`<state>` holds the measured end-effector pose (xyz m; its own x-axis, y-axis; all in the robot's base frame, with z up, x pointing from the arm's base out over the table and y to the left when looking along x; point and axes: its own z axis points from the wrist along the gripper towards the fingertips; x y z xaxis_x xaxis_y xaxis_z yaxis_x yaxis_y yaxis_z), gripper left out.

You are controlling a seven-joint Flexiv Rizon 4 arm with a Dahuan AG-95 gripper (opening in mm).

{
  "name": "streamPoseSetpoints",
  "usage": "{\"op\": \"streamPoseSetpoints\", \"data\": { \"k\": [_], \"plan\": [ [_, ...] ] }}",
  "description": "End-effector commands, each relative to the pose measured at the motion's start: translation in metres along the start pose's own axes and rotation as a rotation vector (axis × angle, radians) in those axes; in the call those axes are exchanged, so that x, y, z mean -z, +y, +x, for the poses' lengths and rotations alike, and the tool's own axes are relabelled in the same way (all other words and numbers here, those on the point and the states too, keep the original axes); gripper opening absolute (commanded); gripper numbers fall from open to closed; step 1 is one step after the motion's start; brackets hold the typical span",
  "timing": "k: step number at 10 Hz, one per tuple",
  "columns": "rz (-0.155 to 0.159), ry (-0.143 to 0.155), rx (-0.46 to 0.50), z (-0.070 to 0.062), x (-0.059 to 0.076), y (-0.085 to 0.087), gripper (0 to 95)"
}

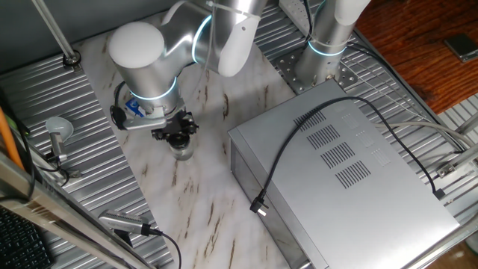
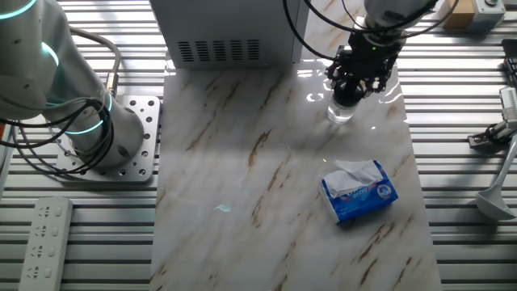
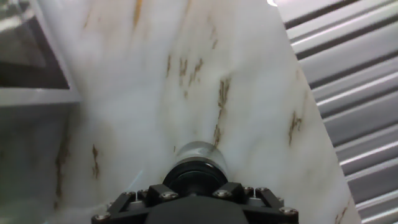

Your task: Unscrew the lid from the jar

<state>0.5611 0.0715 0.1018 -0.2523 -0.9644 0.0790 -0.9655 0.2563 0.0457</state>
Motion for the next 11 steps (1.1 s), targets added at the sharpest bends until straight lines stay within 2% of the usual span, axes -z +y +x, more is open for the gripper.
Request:
{"op": "streamPoseSetpoints", "data": {
  "k": [1,8,11],
  "plan": [
    [0.003,0.004,0.06,0.0,-0.0033,-0.0009,38.0],
    [0.007,0.017,0.27,0.0001,-0.0032,-0.0008,38.0],
    [0.011,0.018,0.305,0.0001,-0.0031,-0.0008,38.0]
  ]
}}
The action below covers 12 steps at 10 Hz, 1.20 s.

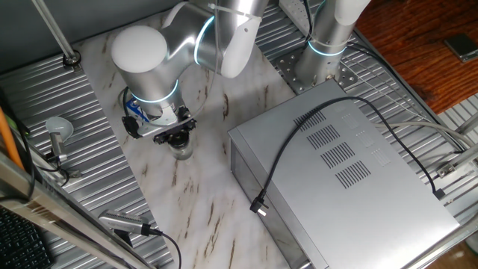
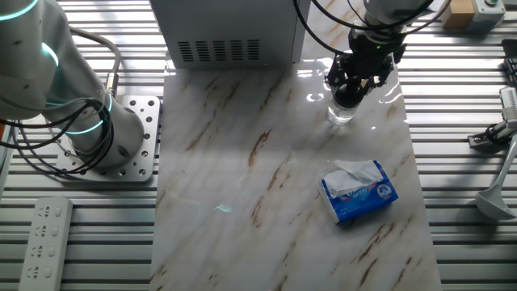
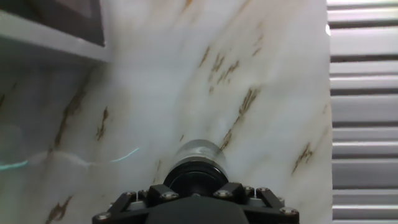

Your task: Unscrew the lid from the jar

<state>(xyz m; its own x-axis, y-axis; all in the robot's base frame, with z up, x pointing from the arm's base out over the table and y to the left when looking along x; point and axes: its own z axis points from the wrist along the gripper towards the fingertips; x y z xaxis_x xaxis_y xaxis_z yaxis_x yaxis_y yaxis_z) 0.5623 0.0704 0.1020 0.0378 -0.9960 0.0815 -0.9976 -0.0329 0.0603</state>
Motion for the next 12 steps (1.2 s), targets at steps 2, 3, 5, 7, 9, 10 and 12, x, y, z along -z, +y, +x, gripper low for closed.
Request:
{"op": "streamPoseSetpoints", "data": {
  "k": [2,3,5,7,9,10,12],
  "plan": [
    [0.003,0.0,0.023,-0.0009,-0.0029,0.0003,38.0],
    [0.004,0.003,0.031,-0.0009,-0.0026,0.0003,38.0],
    [0.003,0.004,0.035,-0.0009,-0.0024,0.0003,57.0],
    [0.003,0.002,0.034,-0.0008,-0.0022,0.0003,57.0],
    [0.002,-0.001,0.034,-0.0008,-0.0022,0.0003,76.0],
    [0.001,-0.003,0.029,-0.0009,-0.0027,0.0003,95.0],
    [-0.005,-0.004,-0.006,-0.0009,-0.0027,0.0003,95.0]
  ]
}}
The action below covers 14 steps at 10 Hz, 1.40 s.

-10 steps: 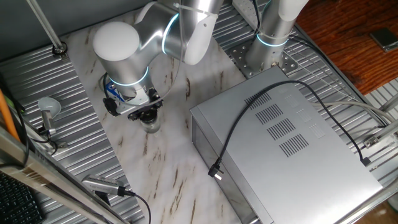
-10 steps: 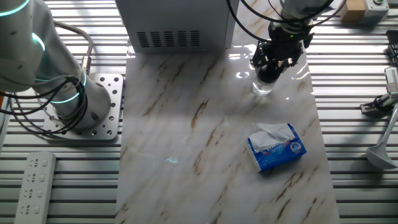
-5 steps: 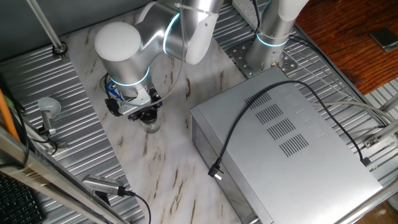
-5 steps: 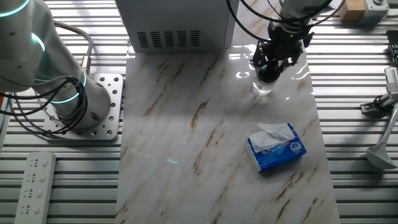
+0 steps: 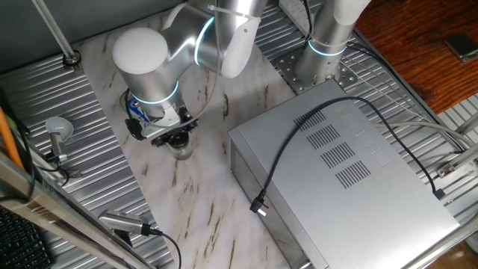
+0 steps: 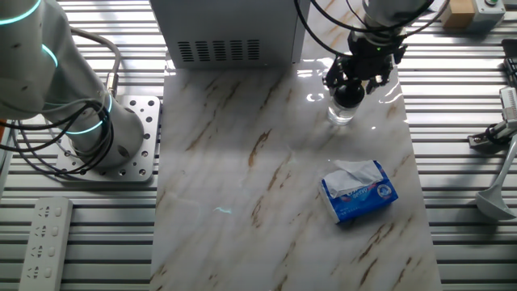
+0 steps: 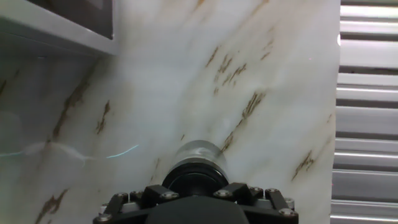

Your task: Unscrew the lid from the jar

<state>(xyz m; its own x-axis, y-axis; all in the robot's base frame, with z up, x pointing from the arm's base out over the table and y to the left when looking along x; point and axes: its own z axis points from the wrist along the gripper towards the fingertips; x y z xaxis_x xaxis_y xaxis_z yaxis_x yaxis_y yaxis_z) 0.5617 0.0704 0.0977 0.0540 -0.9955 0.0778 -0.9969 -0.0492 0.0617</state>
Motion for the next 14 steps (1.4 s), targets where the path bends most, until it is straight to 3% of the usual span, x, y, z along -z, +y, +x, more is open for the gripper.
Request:
{"op": "streamPoseSetpoints", "data": {
  "k": [1,2,6,7,10,13,14],
  "plan": [
    [-0.006,-0.002,-0.045,-0.0005,0.0016,0.0,95.0],
    [-0.01,-0.006,-0.081,-0.0005,0.0016,0.0,76.0],
    [-0.038,-0.016,-0.183,-0.0004,0.0017,0.0,76.0],
    [-0.042,-0.016,-0.204,-0.0004,0.002,0.0001,95.0],
    [-0.045,-0.023,-0.261,-0.0003,0.0028,0.0001,95.0],
    [-0.049,-0.037,-0.409,-0.0002,0.003,0.0002,95.0],
    [-0.053,-0.038,-0.472,-0.0002,0.003,0.0003,76.0]
  ]
}}
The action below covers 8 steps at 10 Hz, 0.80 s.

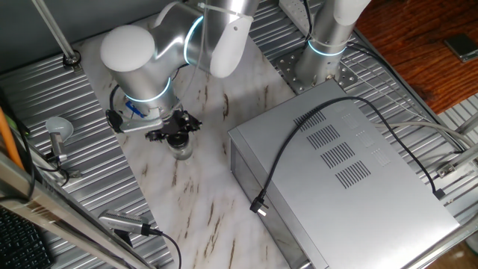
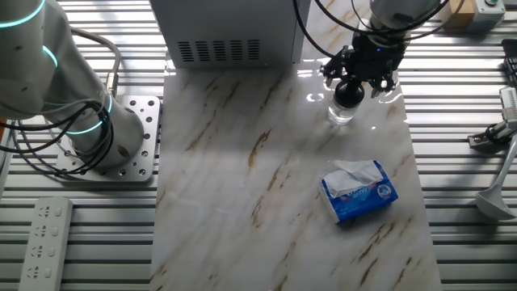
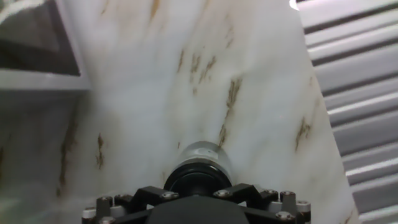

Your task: Unscrew the lid from the jar

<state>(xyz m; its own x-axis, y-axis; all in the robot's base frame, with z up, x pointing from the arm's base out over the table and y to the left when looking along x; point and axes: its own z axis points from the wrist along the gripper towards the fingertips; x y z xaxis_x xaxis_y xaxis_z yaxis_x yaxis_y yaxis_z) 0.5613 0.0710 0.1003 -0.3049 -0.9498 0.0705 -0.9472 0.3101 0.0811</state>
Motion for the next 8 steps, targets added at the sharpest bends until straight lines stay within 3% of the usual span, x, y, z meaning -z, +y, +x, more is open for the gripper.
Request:
{"op": "streamPoseSetpoints", "data": {
  "k": [1,4,8],
  "plan": [
    [-0.007,-0.004,-0.148,0.0001,0.0004,-0.0003,76.0],
    [-0.027,0.0,-0.371,0.0002,0.0001,-0.0002,76.0],
    [-0.027,0.0,-0.371,0.0002,0.0001,-0.0002,76.0]
  ]
}}
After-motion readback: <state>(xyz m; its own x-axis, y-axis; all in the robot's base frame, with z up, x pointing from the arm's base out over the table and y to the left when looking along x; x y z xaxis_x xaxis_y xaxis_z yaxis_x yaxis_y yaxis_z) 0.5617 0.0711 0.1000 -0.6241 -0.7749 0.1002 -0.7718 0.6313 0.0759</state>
